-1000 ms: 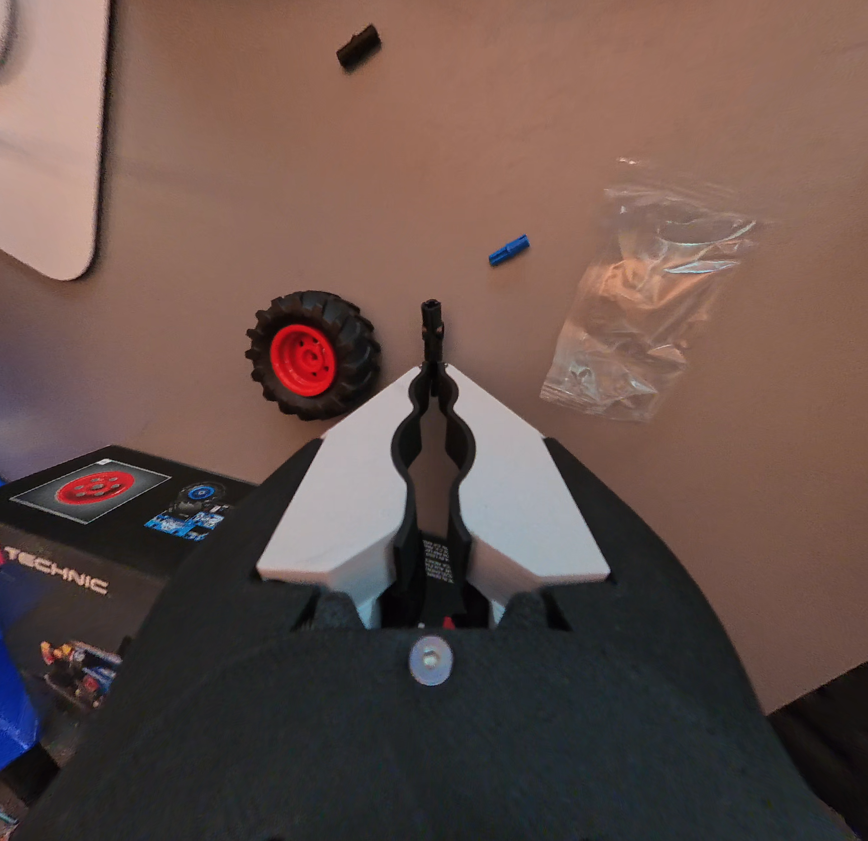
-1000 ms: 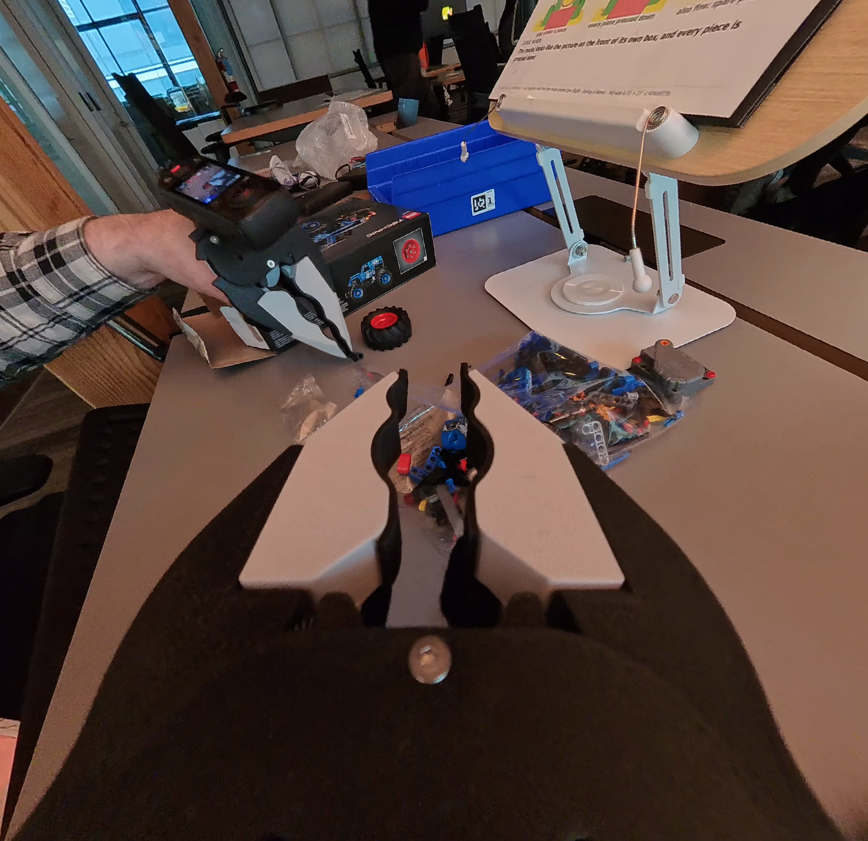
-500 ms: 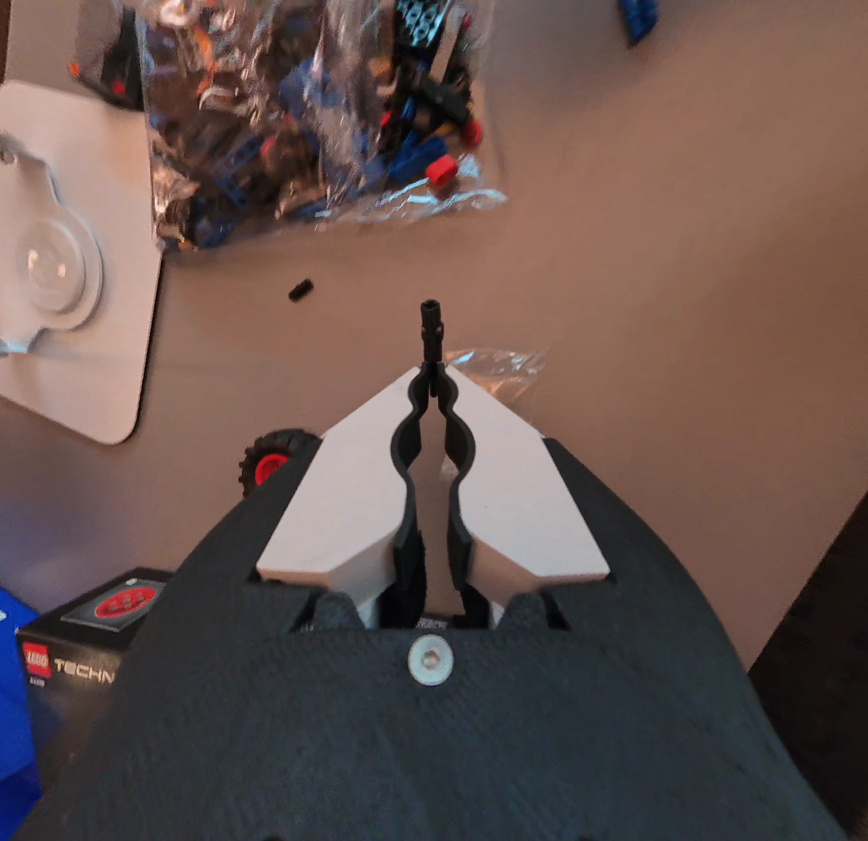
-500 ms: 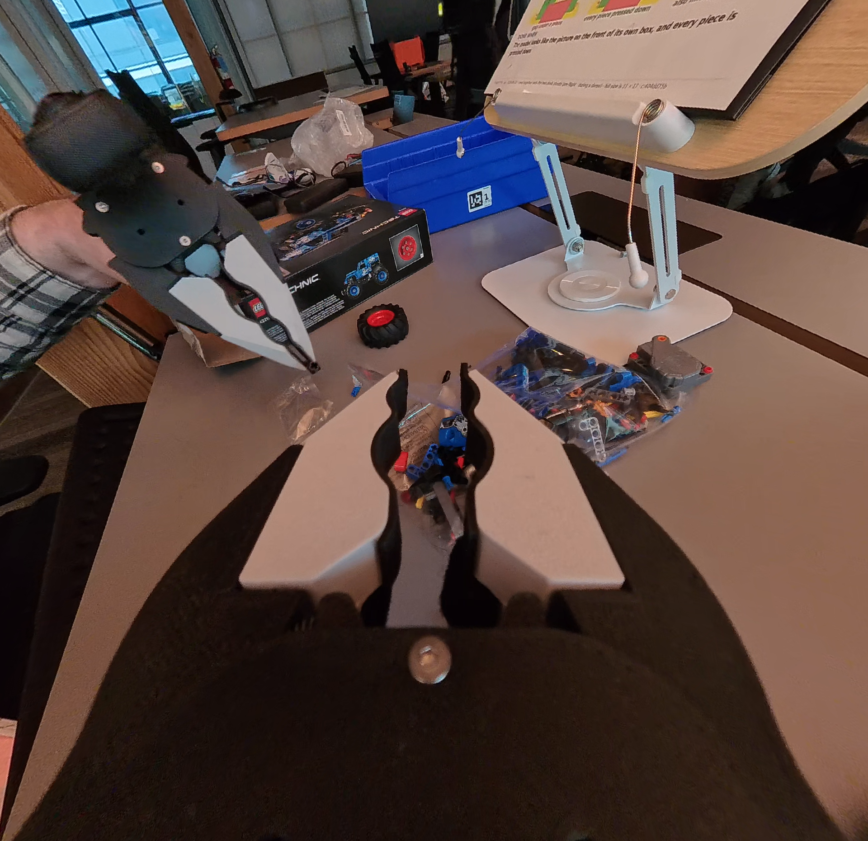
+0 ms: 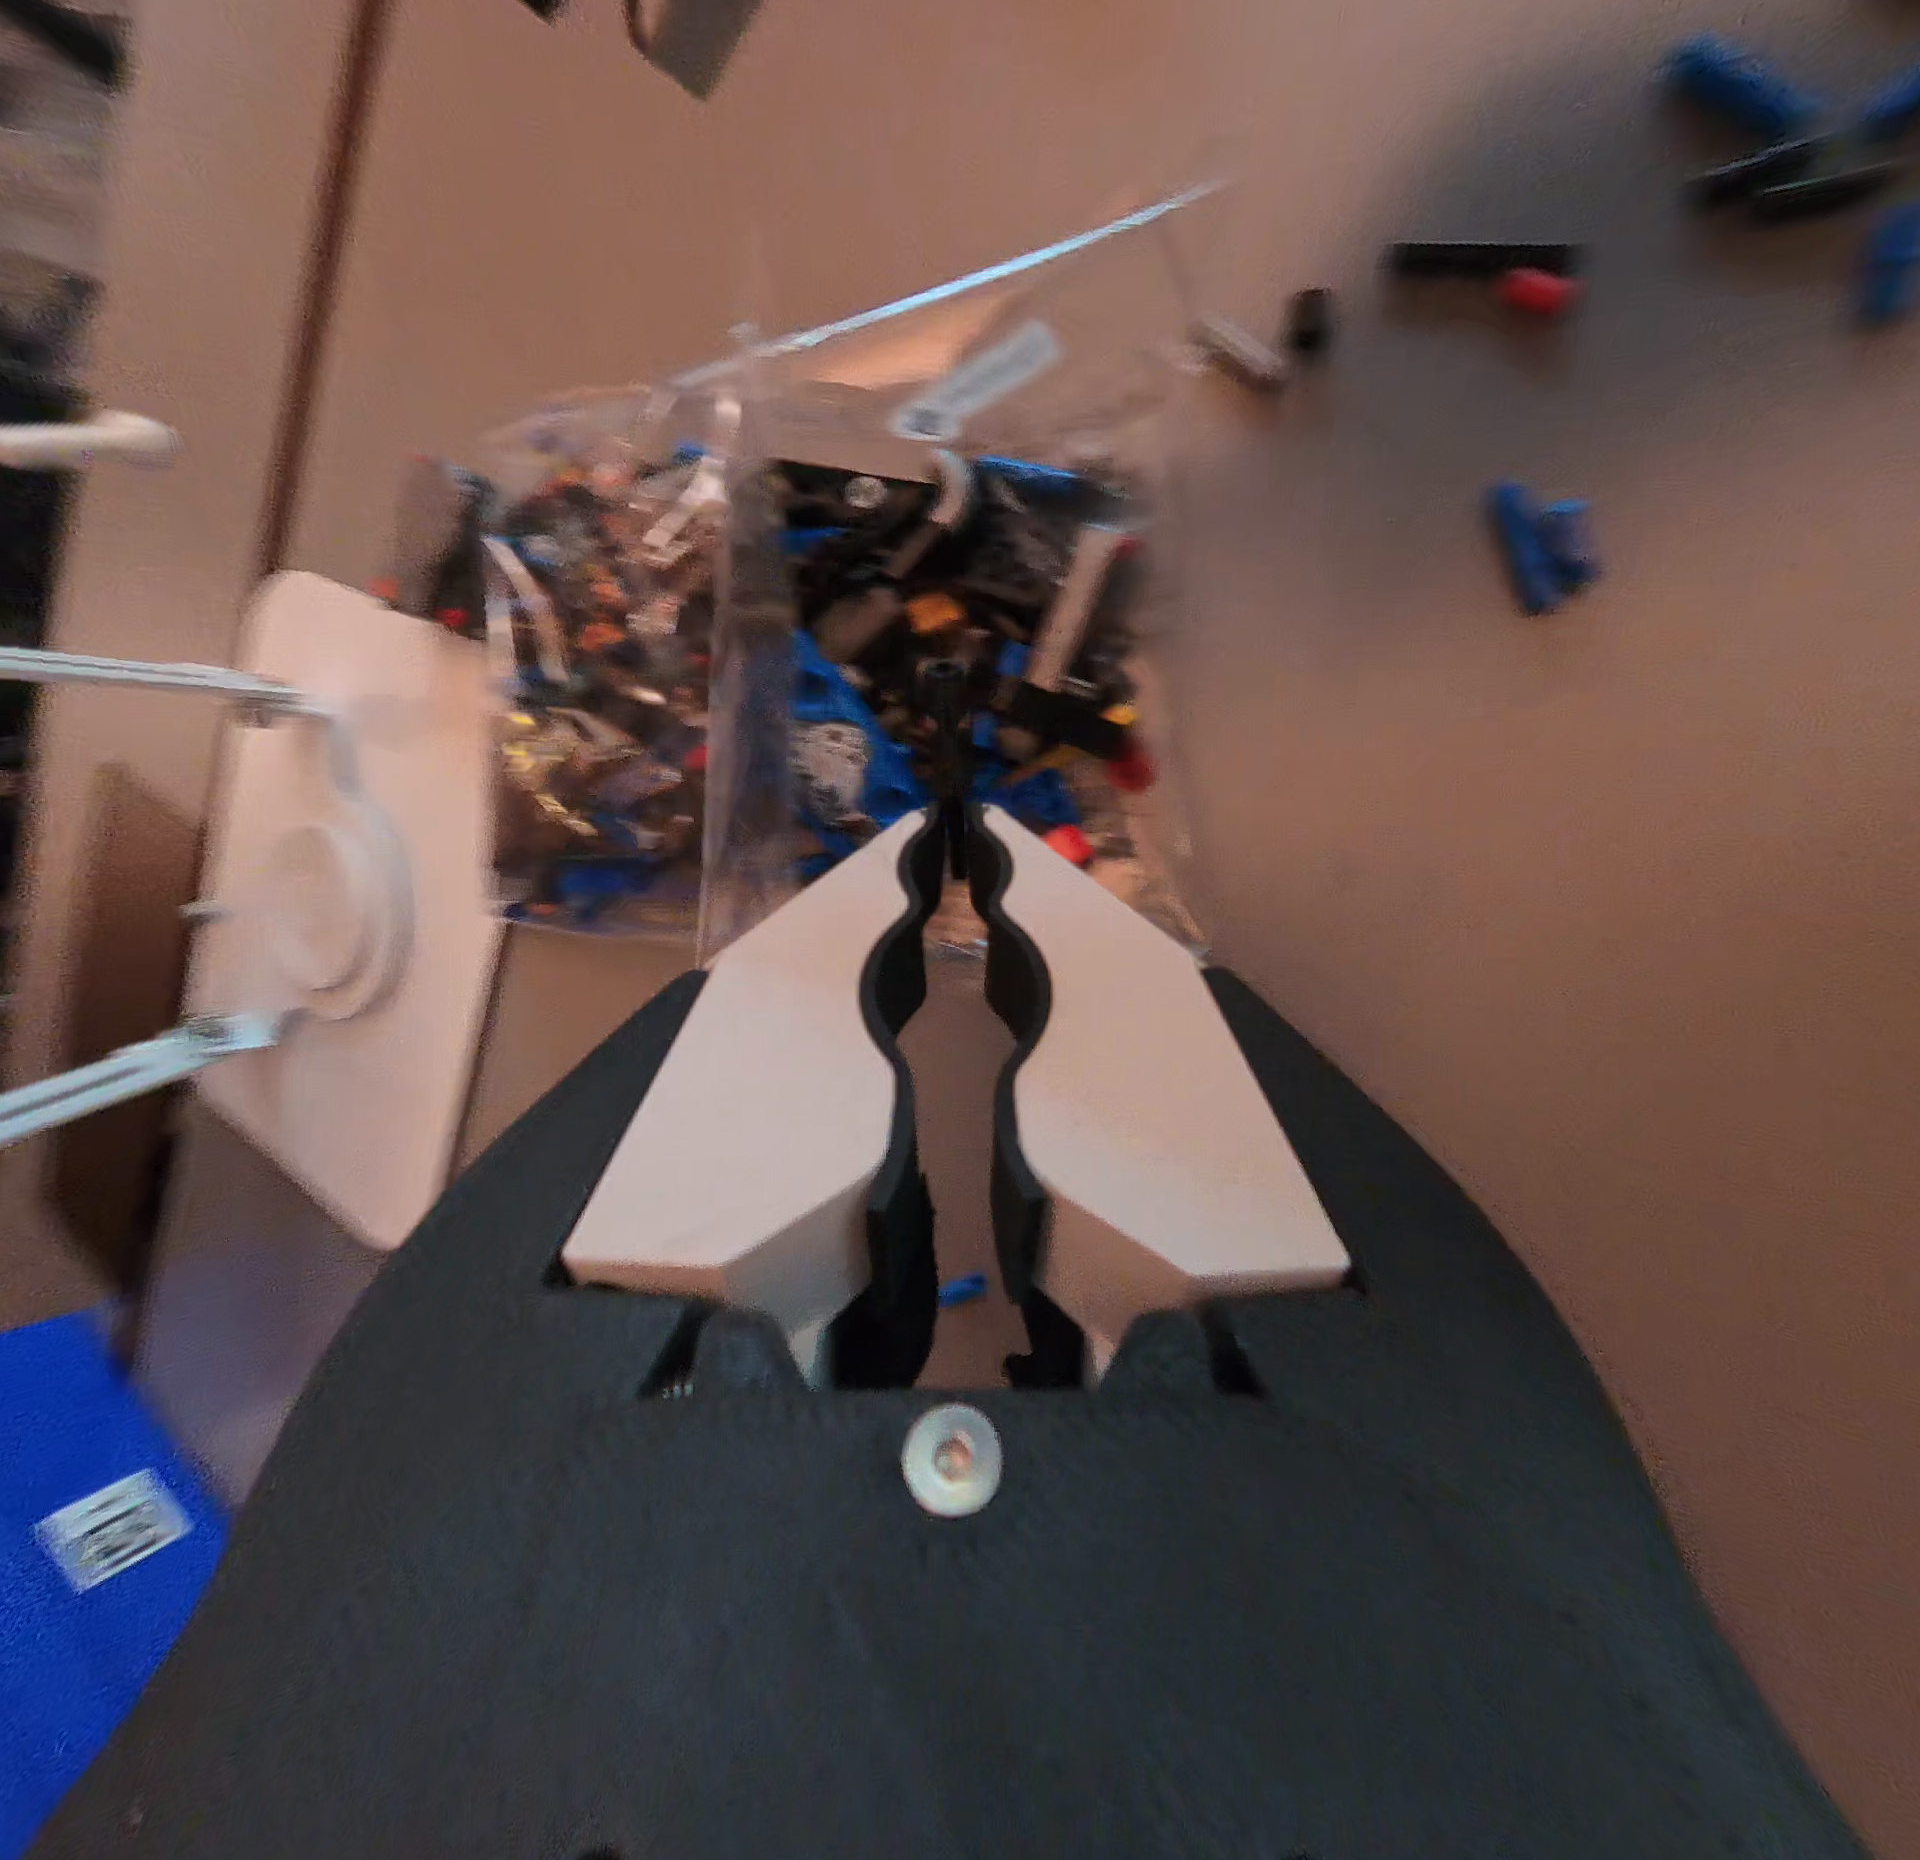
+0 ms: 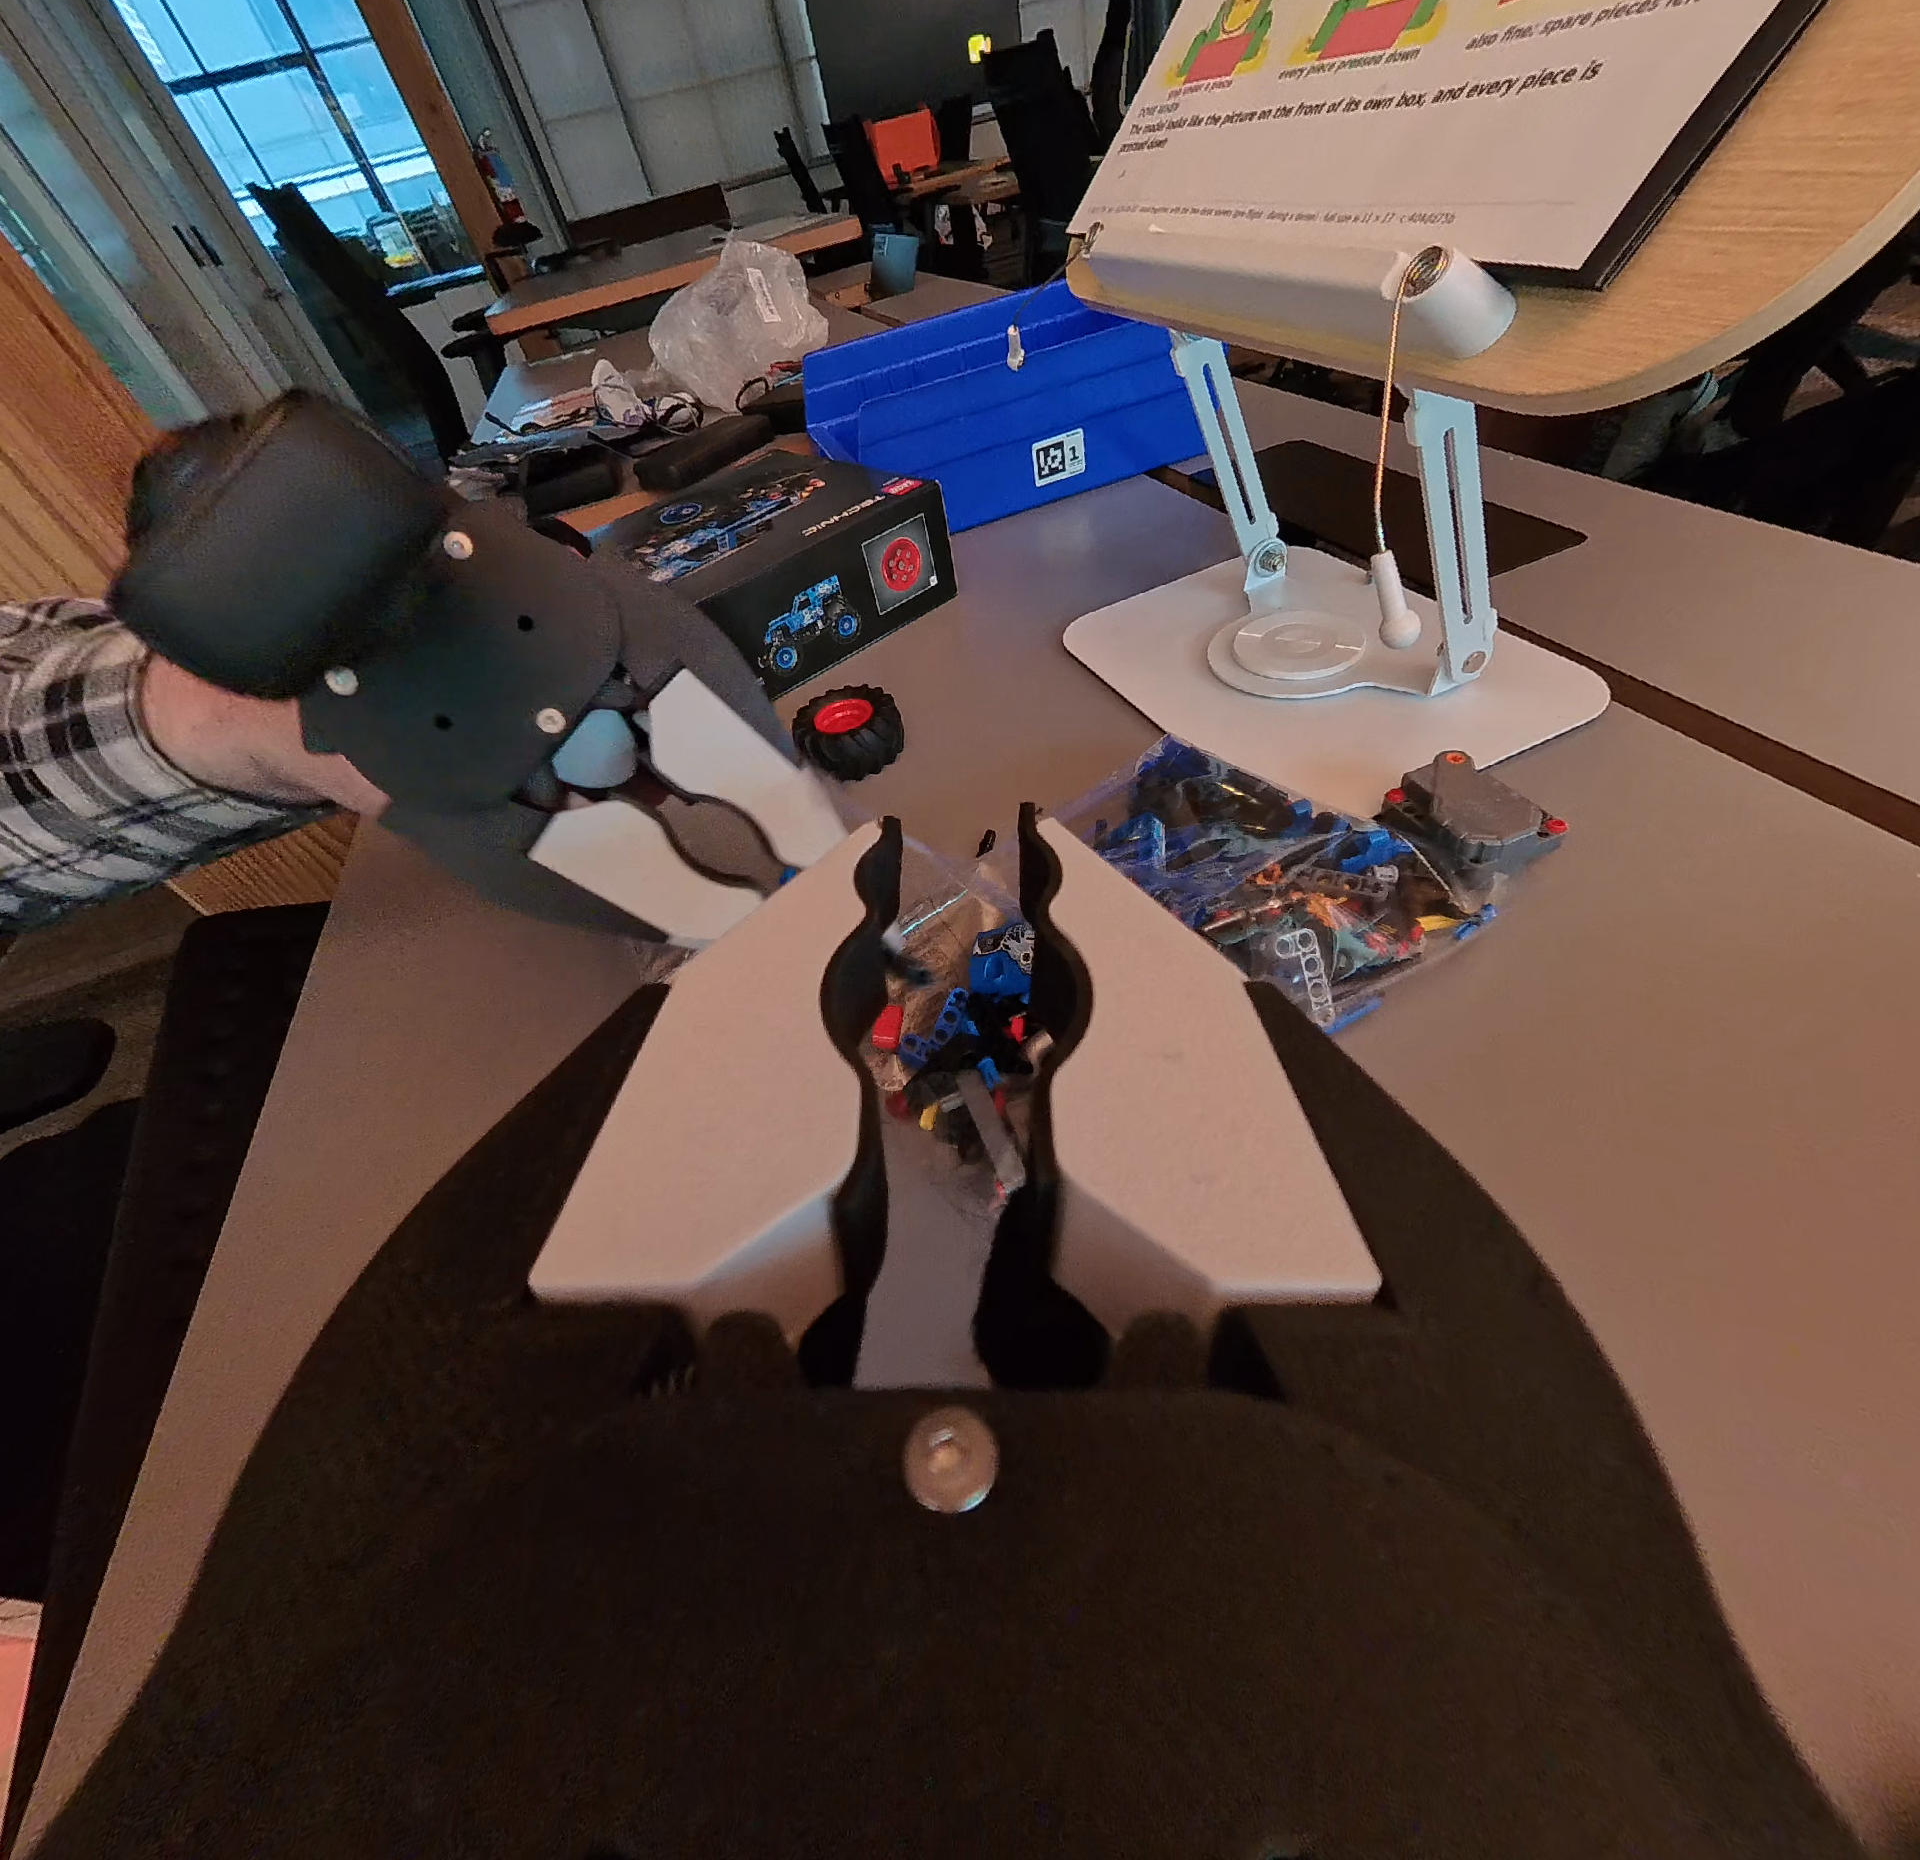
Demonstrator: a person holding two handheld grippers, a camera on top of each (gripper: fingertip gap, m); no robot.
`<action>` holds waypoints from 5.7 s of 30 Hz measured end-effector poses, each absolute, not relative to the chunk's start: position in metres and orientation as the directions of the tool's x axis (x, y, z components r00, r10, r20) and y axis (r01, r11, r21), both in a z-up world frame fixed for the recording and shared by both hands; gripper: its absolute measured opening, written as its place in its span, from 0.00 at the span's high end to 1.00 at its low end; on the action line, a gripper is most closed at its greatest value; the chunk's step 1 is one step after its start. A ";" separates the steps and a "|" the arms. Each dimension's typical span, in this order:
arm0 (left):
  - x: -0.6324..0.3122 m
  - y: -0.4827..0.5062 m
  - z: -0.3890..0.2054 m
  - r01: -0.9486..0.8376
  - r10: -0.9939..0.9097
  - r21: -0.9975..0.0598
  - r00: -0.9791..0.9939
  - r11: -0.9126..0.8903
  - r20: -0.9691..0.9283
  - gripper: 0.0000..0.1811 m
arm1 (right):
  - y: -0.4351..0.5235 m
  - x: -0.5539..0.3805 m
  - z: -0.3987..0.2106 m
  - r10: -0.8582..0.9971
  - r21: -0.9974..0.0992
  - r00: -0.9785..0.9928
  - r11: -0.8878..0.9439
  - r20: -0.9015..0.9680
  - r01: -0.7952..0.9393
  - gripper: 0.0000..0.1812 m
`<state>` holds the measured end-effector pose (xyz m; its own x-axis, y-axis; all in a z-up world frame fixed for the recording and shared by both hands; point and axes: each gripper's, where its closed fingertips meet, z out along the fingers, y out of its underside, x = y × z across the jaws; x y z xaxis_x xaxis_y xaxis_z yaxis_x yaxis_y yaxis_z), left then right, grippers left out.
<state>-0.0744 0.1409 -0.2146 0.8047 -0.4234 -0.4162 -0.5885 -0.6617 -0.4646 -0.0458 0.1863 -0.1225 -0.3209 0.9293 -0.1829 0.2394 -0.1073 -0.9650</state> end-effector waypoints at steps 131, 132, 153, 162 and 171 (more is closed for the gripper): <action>-0.144 0.089 -0.260 -0.572 -0.569 -0.327 0.814 -0.753 -0.114 1.00 | 0.197 -0.041 -0.120 0.922 -0.963 -0.314 -0.161 -0.225 0.218 0.89; -0.145 0.088 -0.260 -0.574 -0.566 -0.323 0.815 -0.753 -0.129 1.00 | 0.197 -0.041 -0.120 0.922 -0.963 -0.314 -0.162 -0.226 0.216 0.89; -0.093 0.141 -0.167 -0.530 -0.314 -0.727 0.847 -0.437 -0.429 0.89 | 0.202 -0.036 -0.125 0.945 -0.960 -0.276 -0.101 -0.175 0.260 0.89; -0.106 0.145 -0.178 -0.395 -0.295 -0.844 0.908 -0.363 -0.299 0.80 | 0.135 0.017 -0.197 0.863 -0.727 -0.503 0.319 -0.042 0.609 0.90; -0.105 0.157 -0.188 -0.344 -0.281 -0.891 0.923 -0.298 -0.262 0.84 | 0.128 0.034 -0.254 0.818 -0.504 -0.569 0.456 -0.089 0.734 0.89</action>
<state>-0.1054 0.1571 -0.1876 0.9231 -0.2811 -0.2623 -0.3437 -0.2976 -0.8907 0.0339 0.1277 -0.2544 -0.5689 0.8176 -0.0887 0.7335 0.4556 -0.5043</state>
